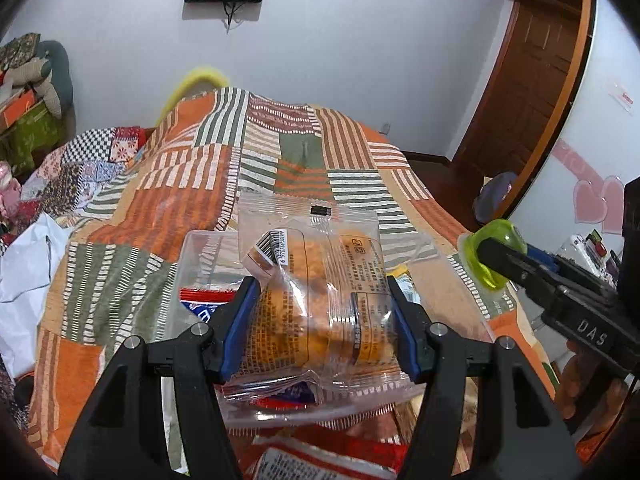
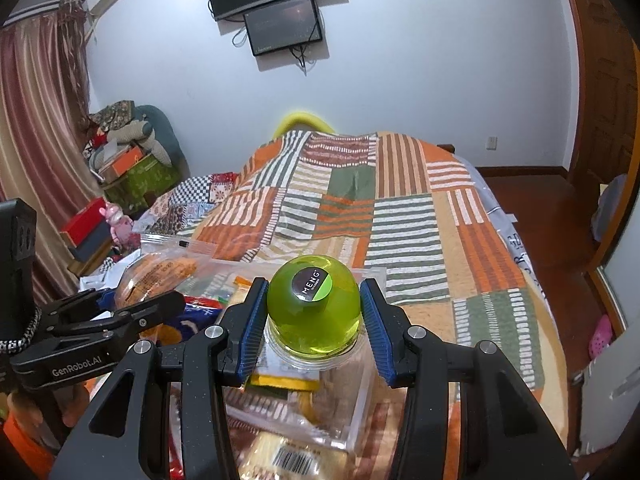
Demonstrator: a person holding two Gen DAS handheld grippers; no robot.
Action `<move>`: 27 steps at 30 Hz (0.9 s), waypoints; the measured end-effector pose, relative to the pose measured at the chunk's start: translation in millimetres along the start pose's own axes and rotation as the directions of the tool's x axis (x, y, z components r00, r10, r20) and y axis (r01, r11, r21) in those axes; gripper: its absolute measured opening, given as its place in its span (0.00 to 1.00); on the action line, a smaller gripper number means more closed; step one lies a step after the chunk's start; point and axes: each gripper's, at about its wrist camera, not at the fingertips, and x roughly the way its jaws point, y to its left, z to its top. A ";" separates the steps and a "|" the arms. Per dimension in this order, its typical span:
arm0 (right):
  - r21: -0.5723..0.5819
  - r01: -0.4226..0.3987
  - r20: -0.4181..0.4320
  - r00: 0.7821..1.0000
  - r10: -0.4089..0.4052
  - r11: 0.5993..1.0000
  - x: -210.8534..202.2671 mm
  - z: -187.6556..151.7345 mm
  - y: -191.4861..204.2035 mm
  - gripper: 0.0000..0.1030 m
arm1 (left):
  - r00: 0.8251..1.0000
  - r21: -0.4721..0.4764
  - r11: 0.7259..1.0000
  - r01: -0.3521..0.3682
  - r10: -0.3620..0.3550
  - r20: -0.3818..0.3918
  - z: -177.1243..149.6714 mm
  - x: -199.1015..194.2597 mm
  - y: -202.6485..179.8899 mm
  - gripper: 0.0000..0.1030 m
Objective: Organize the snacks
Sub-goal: 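Carry the biscuit bag and jelly cup into the clear box and open both tools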
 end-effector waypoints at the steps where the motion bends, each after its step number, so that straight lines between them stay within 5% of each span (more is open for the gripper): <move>1: -0.002 0.004 -0.006 1.000 -0.004 1.000 3.4 0.1 -0.6 0.42 | 1.000 -0.005 1.000 0.002 -0.002 -0.005 0.5 2.3 0.7 0.58; 27: -0.001 0.023 -0.153 0.988 -0.023 1.000 58.8 -3.0 -15.1 0.42 | 0.998 0.008 1.000 -0.010 0.011 -0.065 2.2 37.8 -0.5 0.63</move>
